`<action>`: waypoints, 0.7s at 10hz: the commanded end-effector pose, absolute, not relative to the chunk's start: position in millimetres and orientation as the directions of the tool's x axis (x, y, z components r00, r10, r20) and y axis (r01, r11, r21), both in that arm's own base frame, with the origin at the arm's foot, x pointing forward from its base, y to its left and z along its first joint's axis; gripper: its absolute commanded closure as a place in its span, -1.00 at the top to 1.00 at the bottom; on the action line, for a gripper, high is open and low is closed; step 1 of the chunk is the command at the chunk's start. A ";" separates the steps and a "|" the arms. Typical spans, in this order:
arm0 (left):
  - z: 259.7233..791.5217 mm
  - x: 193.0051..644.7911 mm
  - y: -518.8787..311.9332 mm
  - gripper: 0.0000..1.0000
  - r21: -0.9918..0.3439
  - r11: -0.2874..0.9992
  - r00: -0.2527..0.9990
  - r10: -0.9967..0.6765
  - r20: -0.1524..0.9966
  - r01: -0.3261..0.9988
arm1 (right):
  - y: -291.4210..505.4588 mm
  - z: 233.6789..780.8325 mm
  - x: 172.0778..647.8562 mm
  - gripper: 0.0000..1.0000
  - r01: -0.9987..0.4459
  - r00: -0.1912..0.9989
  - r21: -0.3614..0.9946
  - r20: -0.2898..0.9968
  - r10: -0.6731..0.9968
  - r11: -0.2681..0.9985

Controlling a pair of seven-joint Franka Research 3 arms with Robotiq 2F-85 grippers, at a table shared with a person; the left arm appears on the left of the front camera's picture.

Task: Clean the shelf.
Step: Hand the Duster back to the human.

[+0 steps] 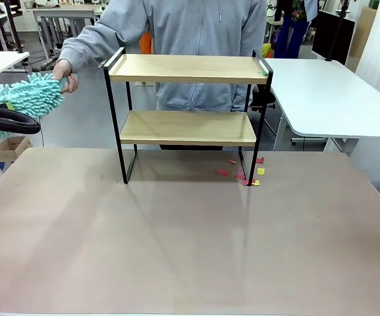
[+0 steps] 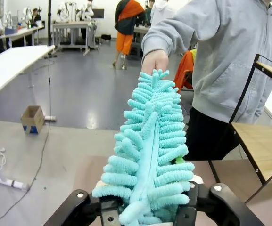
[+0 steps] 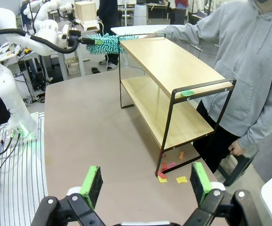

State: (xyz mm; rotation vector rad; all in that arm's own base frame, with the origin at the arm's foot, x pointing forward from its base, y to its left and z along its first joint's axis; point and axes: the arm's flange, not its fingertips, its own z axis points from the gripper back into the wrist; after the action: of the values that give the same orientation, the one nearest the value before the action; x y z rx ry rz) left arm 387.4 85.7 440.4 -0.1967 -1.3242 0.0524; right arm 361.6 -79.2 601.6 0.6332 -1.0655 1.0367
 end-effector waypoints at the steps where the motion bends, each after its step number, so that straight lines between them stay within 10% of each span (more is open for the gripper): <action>1: 480.4 378.9 103.2 1.00 -0.270 0.960 0.325 0.234 0.916 0.072 | -78.4 604.8 362.1 1.00 -0.909 0.120 -0.041 0.927 0.355 0.415; 7: 600.7 366.2 184.2 1.00 -0.643 0.764 0.395 0.576 0.716 0.051 | -78.4 604.8 362.1 1.00 -0.909 0.120 -0.041 0.927 0.355 0.415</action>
State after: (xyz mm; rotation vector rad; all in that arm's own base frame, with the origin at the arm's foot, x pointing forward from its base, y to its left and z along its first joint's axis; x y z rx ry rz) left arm 384.5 154.0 535.5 -0.5379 -1.1730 0.2986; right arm 361.6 -79.2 601.7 0.6330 -1.0652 1.0368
